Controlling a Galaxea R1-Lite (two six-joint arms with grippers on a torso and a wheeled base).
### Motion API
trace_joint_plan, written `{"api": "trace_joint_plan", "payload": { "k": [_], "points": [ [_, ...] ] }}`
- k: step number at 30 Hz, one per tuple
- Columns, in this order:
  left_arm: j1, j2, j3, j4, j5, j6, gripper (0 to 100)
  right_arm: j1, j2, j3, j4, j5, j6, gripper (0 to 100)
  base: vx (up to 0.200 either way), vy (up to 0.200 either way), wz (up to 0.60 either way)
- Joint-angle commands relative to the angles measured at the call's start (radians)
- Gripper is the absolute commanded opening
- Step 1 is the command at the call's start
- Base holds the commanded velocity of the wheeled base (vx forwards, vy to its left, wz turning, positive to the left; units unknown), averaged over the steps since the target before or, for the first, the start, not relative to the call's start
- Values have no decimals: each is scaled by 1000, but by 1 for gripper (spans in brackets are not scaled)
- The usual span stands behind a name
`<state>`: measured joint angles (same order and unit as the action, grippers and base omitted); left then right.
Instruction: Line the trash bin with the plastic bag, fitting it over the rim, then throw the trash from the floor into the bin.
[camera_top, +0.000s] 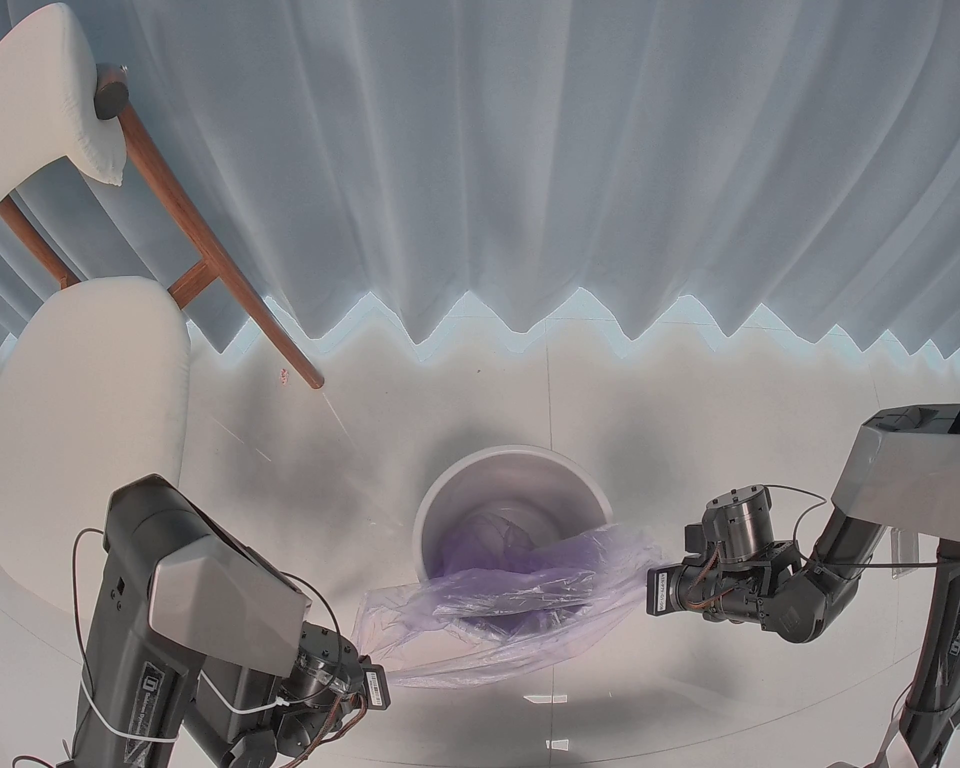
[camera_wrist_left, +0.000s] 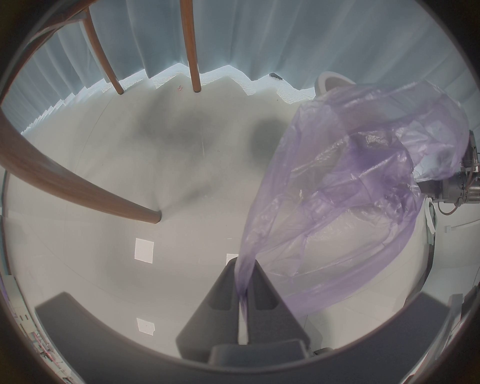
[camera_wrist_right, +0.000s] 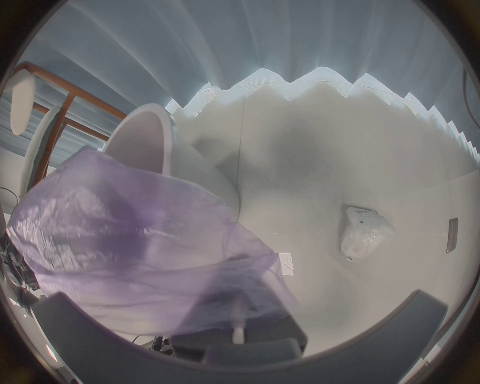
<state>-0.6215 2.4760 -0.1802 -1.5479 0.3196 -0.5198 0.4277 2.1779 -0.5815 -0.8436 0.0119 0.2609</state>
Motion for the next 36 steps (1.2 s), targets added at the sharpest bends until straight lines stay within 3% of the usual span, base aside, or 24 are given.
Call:
{"api": "trace_joint_plan", "payload": {
  "k": [1,6,27,36],
  "points": [
    [3,15,-36,0,10,1,0,-1,25,-12,-2,-12,1,0,0,0,0],
    [2,18,-58,0,56,4,0,-13,31,-31,-11,-53,15,0,0,0,0],
    [8,57,-168,0,70,106,0,-44,102,-67,-92,-78,28,0,0,0,0],
    [32,23,-223,-1,87,116,0,-44,103,-87,-193,-76,21,0,0,0,0]
  ]
}}
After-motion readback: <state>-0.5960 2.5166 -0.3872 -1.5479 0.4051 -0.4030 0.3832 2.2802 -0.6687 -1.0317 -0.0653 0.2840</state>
